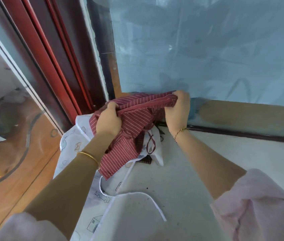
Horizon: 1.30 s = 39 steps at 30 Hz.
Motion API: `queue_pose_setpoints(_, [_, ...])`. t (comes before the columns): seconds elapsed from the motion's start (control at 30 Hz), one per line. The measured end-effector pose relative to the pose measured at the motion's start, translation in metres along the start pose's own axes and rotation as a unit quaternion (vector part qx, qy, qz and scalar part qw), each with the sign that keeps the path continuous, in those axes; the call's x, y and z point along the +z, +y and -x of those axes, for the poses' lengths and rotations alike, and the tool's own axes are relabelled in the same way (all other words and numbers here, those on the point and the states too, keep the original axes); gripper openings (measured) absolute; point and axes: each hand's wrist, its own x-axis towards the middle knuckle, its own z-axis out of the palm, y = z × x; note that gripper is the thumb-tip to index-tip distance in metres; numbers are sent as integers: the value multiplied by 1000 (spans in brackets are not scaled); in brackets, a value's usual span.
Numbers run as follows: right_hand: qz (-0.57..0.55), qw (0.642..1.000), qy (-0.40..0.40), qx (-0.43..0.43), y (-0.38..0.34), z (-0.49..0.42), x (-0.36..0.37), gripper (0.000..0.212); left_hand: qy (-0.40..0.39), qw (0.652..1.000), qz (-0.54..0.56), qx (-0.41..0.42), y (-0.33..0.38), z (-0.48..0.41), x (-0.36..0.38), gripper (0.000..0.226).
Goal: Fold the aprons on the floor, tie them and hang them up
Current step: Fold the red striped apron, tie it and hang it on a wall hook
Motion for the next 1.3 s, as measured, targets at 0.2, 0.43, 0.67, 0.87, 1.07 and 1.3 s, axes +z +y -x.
queue_pose_setpoints(0.2, [91,996,1,19,44,7,-85,24,-191,978,70,39,55,36,46,31])
queue_pose_setpoints(0.43, [144,986,40,70,65,38,-219,18,-206,972,43,109,142,98,74,12])
queue_pose_setpoints(0.67, [118,984,109,80,72,77,-354,13,-229,946,183,138,235,200,69,10])
queue_pose_setpoints(0.87, [168,974,149,-21,55,108,-427,9,-383,854,348,-56,281,277,39,24])
queue_pose_setpoints(1.07, [210,966,-112,97,69,160,-441,5,-542,814,177,-109,228,323,46,57])
queue_pose_setpoints(1.3, [82,901,-356,236,81,240,-430,34,-597,793,-100,66,142,365,65,52])
